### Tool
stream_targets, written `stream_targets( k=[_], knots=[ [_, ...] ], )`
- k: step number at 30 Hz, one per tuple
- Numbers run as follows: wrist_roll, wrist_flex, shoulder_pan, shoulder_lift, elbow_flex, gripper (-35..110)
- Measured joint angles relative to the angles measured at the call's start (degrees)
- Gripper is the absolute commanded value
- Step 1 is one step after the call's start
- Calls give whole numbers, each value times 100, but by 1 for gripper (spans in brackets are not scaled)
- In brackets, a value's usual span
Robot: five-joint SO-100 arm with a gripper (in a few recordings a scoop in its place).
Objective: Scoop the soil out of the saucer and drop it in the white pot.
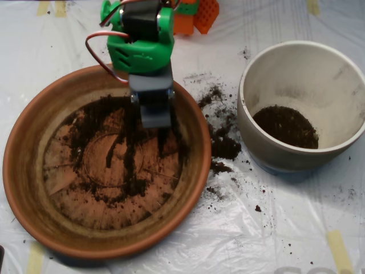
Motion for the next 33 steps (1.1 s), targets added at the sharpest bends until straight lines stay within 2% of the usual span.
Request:
stream_targets(
  k=[7,19,30,31,33],
  knots=[
    [413,650,-519,580,-721,-1],
    [563,1538,-1661,844,-2435,-1],
    [519,1916,-3393,316,-3981,0],
    [519,1916,-3533,202,-3981,1],
    [554,1916,-3779,53,-3990,18]
  ],
)
